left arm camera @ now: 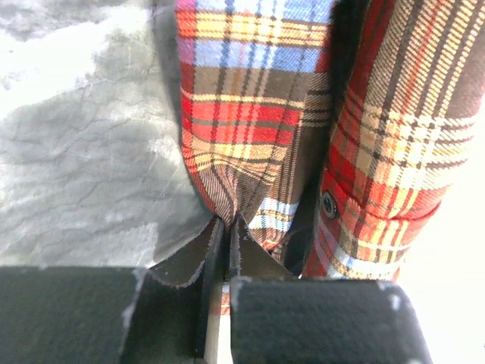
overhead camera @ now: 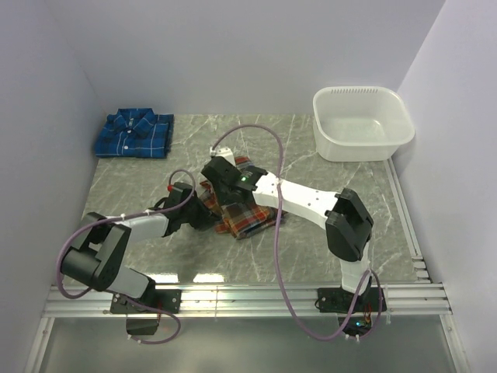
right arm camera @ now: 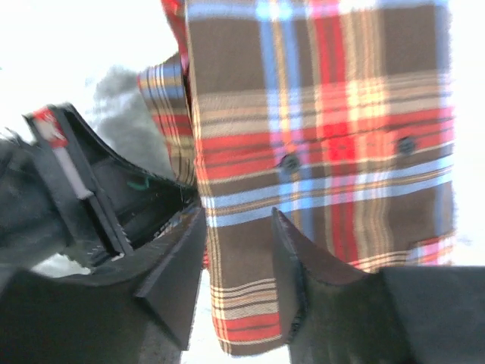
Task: Fold and stack the long sleeve shirts
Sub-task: Fold the shirt
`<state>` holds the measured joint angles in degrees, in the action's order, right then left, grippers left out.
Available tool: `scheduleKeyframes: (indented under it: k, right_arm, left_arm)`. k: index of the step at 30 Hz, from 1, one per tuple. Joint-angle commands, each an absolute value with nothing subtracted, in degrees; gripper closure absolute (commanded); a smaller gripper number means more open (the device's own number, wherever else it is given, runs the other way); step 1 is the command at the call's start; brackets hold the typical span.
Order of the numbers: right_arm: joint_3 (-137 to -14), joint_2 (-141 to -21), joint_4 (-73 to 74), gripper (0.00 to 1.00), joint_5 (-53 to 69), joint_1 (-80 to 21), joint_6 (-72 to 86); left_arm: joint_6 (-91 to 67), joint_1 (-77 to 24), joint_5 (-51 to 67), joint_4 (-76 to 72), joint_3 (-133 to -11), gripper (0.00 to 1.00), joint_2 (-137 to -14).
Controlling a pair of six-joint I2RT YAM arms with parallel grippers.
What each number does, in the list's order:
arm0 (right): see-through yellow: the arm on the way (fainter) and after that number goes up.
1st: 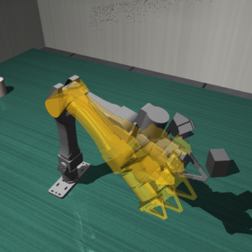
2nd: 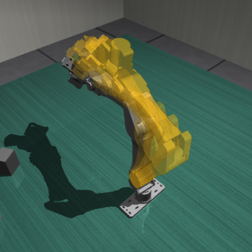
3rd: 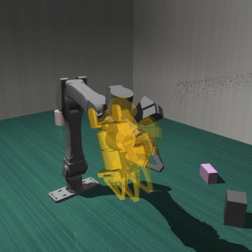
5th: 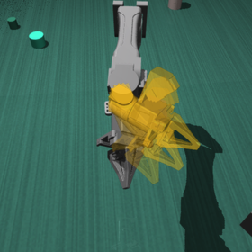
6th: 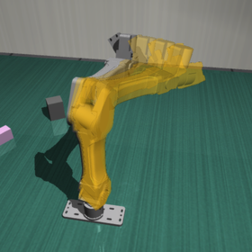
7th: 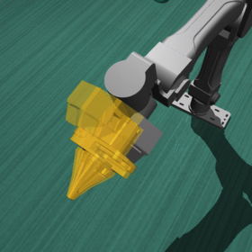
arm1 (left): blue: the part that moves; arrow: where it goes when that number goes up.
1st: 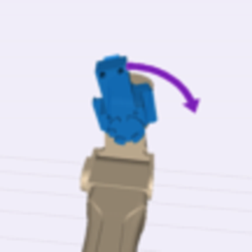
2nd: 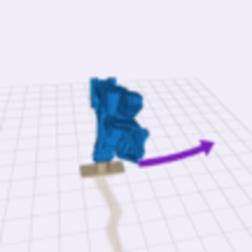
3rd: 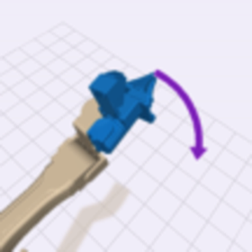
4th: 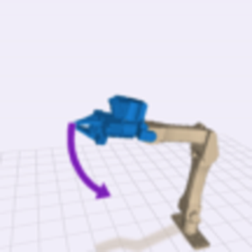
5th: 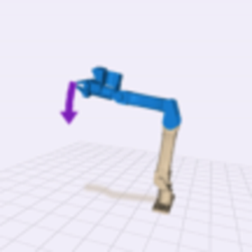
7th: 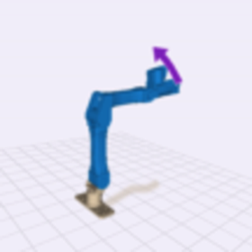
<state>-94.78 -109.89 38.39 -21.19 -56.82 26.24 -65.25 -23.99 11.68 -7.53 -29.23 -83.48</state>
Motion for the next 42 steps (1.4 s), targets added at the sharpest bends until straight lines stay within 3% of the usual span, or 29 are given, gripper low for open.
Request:
scheduleKeyframes:
  k: [1,6,9,16,19,22,27,32,42]
  right_arm:
    - [-90.10,-107.85,32.71,0.55,-15.75,-56.08,29.00]
    - [-82.71,-107.31,26.82,0.68,-10.03,-54.67,31.73]
    - [-80.16,-107.93,23.57,0.71,-5.63,-54.49,31.55]
    - [-80.42,-105.21,22.06,0.73,-5.27,-53.62,29.88]
    - [-78.49,-100.13,20.40,0.68,-4.84,-52.91,29.27]
    - [-74.54,-94.51,17.76,0.62,-3.43,-51.43,29.53]
    - [-64.09,-85.80,10.40,0.59,4.11,-45.19,33.30]
    - [-52.67,-82.09,-3.13,0.56,22.39,-38.41,40.16]
    - [-47.90,-90.94,-14.50,0.55,34.44,-37.97,43.24]
  left_arm:
    - [-65.39,-24.17,9.67,-6.59,-28.74,0.90,-80.69]
    - [-65.39,-24.08,8.00,-4.05,-28.74,0.89,-77.88]
    - [-65.65,-23.91,7.47,-3.08,-28.74,0.82,-76.38]
    - [-65.74,-23.82,6.16,2.71,-29.97,0.48,-70.50]
    - [-64.34,-23.82,3.79,7.10,-32.34,0.34,-65.84]
    - [-62.06,-23.29,2.46,10.36,-36.11,0.28,-62.85]
    - [-58.28,-21.45,4.65,9.50,-43.41,0.28,-65.03]
    - [-54.24,-20.30,10.18,7.12,-54.72,0.28,-76.95]
    - [-53.52,-18.99,14.24,1.41,-64.34,0.34,-95.79]
